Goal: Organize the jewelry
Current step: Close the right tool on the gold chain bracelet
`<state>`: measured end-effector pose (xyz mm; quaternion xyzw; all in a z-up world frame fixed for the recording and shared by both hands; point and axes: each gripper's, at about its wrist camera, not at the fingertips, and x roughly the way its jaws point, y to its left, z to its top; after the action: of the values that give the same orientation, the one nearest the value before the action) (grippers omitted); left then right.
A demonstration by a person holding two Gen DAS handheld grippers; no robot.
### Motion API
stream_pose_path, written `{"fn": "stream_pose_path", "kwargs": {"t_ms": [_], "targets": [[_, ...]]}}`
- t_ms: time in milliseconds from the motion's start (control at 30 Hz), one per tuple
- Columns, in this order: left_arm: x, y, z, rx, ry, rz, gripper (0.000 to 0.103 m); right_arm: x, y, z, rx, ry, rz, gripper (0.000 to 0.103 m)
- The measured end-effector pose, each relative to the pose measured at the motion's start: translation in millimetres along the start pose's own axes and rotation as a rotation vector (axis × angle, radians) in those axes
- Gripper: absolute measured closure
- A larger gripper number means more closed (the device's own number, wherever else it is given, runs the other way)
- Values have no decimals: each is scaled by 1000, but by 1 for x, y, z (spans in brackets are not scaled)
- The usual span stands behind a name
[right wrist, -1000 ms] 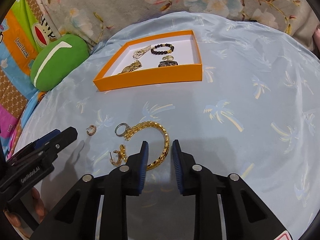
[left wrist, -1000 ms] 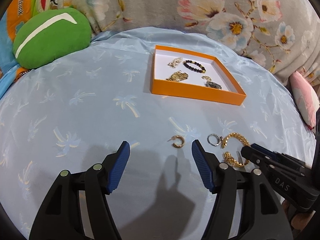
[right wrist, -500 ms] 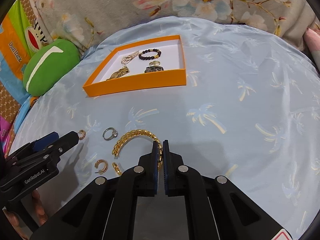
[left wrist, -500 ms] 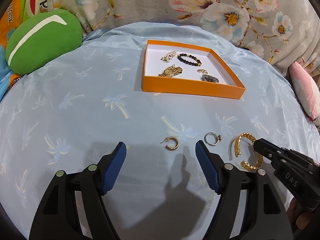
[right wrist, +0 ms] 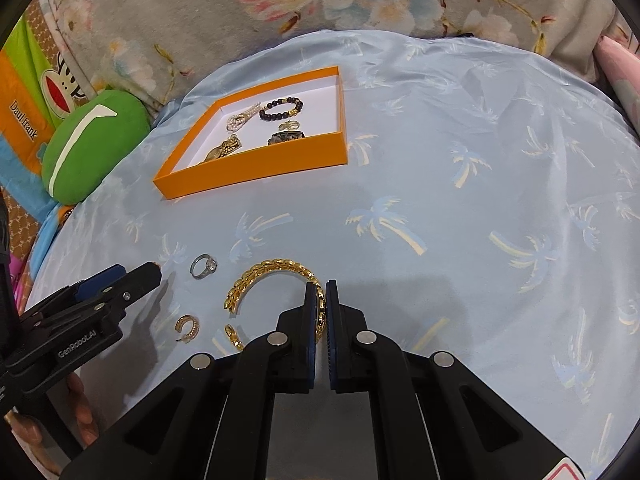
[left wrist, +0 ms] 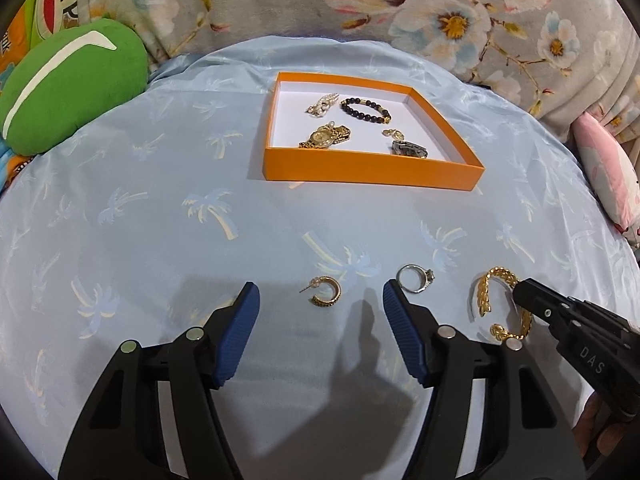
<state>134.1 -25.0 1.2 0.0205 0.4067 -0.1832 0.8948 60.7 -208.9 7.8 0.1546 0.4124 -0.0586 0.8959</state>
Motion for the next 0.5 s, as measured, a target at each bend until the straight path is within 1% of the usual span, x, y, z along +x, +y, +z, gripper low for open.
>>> {"fn": "stream_pose_path", "kwargs": {"t_ms": [100,133,200,433,500], "targets": [[1,-2,0,10,1,10,43,1,0,0,4,7,2,99],[2,-3,0,12,7,9,47,1,0,-1,5,7,4,99],[5,-3,1,12,20,11,51,1,-1,-1,6,9,6,99],[6,-1,3,4,20,12,52,2,-1,0,10,10,9,99],[6,-2,3,9,21,12,56,2,-2,0,9,10,10,99]]}}
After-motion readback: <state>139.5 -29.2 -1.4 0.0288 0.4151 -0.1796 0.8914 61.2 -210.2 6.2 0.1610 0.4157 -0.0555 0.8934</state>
